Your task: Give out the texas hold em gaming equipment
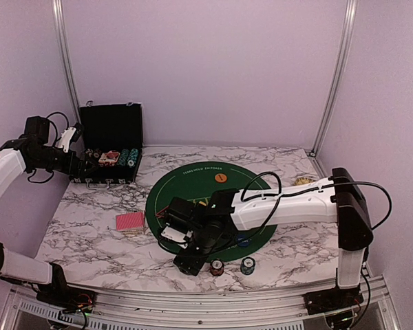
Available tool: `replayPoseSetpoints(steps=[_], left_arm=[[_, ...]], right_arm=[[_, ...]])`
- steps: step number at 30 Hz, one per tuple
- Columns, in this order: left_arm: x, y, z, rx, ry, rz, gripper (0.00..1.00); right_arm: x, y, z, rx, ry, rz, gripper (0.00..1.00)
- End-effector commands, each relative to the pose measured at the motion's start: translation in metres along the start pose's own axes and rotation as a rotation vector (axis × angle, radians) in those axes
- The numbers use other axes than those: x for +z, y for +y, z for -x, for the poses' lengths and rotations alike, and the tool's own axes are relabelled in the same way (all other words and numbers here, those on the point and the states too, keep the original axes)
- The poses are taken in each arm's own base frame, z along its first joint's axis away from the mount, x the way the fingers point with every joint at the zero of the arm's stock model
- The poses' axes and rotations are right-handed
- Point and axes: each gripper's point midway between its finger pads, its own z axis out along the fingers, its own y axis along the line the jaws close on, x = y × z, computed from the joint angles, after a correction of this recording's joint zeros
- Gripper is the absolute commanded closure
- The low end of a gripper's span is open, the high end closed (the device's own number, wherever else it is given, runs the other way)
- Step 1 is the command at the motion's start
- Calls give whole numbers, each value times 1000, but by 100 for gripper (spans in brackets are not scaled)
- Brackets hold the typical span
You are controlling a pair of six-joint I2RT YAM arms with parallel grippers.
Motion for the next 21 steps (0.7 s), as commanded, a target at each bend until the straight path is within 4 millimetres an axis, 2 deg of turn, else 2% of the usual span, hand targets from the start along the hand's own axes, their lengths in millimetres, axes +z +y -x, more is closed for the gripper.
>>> replayPoseSetpoints(steps=[1,6,17,21], left_arm=[[-10,-5,7,12,-16,-6,1],[-10,-5,6,13,-14,-4,1],[-11,-5,7,15,-16,-2,1],[-11,-4,7,16,-16,1,1]], right_arm=[[6,1,3,-13,3,4,26],[14,1,-2,-18,26,13,28],[15,2,-1,-19,20,13,50],[16,1,-4,-20,27,13,49]])
